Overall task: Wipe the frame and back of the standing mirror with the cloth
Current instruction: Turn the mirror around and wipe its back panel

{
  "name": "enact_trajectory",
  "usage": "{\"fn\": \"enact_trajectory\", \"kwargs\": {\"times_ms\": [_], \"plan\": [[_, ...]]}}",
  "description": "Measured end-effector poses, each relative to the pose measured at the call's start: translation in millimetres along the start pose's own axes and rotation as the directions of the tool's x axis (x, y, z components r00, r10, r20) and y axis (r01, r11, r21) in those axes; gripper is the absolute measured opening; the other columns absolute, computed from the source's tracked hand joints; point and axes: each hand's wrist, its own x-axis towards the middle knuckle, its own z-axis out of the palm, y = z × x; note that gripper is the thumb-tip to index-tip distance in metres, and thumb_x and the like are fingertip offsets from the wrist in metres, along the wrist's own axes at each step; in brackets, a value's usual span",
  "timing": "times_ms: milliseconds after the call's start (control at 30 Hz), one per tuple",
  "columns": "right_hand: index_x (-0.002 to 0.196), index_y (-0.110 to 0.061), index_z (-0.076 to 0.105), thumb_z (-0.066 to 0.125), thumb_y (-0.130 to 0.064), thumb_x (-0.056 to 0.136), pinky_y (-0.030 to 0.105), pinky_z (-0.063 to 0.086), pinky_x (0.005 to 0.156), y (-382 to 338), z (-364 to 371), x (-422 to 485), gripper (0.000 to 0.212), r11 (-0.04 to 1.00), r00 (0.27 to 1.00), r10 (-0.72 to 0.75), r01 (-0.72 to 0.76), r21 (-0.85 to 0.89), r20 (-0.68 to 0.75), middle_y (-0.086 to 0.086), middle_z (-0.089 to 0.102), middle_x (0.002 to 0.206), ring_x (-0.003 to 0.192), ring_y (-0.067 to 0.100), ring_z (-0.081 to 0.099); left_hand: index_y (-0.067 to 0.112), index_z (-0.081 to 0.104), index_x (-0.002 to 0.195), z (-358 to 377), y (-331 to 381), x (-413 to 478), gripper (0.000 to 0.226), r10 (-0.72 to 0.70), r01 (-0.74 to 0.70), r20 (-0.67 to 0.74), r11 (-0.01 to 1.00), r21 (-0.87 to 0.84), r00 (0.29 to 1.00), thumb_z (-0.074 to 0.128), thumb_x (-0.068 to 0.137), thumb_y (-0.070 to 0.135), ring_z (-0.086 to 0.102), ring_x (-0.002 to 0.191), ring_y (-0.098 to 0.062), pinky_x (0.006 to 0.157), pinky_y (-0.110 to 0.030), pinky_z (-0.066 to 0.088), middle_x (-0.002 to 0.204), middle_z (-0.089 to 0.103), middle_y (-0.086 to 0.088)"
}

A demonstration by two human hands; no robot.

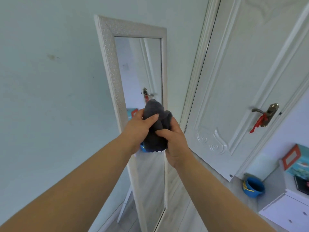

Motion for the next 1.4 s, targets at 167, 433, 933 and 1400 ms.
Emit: {"fn": "enact_trajectory", "kwargs": {"times_ms": [167, 433, 933, 1400], "plan": [[0.122, -0.032, 0.061, 0.060, -0.020, 0.088, 0.028, 0.057, 0.071, -21.9, -1.9, 6.6, 0.036, 0.999, 1.000, 0.014, -0.012, 0.053, -0.026, -0.002, 0.073, 0.110, 0.094, 0.016, 0.072, 0.023, 0.057, 0.113, -19.0, 15.4, 4.6, 0.015, 0.049, -0.057, -0.181, 0.998, -0.038, 0.982, 0.049, 0.100, 0.024, 0.064, 0.098, -0.020, 0.088, -0.037, 0.055, 0.111, 0.067, -0.006], [0.109, -0.024, 0.060, 0.060, -0.008, 0.093, 0.028, 0.051, 0.081, -28.7, 30.7, 50.9, 0.023, 0.980, 0.967, -0.064, 0.014, -0.200, -0.248, -0.004, 0.062, 0.087, 0.082, 0.013, 0.064, 0.021, 0.055, 0.089, -86.6, 48.6, 30.1, 0.018, 0.309, -0.400, -0.402, 0.902, -0.162, 0.862, 0.049, 0.078, 0.032, 0.061, 0.080, -0.017, 0.074, -0.033, 0.052, 0.087, 0.064, 0.000], [0.133, -0.039, 0.045, 0.060, -0.052, 0.081, 0.014, 0.043, 0.089, -24.8, 129.4, 126.6, 0.055, 0.816, 0.886, -0.439, 0.323, -0.479, -0.151, -0.018, 0.048, 0.127, 0.109, -0.012, 0.050, 0.025, 0.055, 0.098, -165.3, 63.6, 170.0, 0.013, 0.290, -0.407, -0.399, 0.880, -0.247, 0.870, 0.055, 0.086, 0.027, 0.063, 0.083, -0.013, 0.084, -0.036, 0.053, 0.088, 0.065, 0.006], [0.137, -0.029, 0.026, 0.079, -0.030, 0.074, 0.030, 0.022, 0.104, 12.5, 155.1, 134.3, 0.083, 0.249, 0.648, -0.760, 0.229, -0.941, -0.043, 0.002, 0.037, 0.140, 0.129, 0.013, 0.032, 0.026, 0.056, 0.103, -146.9, 50.4, 207.9, 0.032, 0.242, -0.290, -0.238, 0.938, -0.192, 0.941, 0.053, 0.073, 0.037, 0.068, 0.098, -0.024, 0.089, -0.044, 0.056, 0.100, 0.070, 0.000]]}}
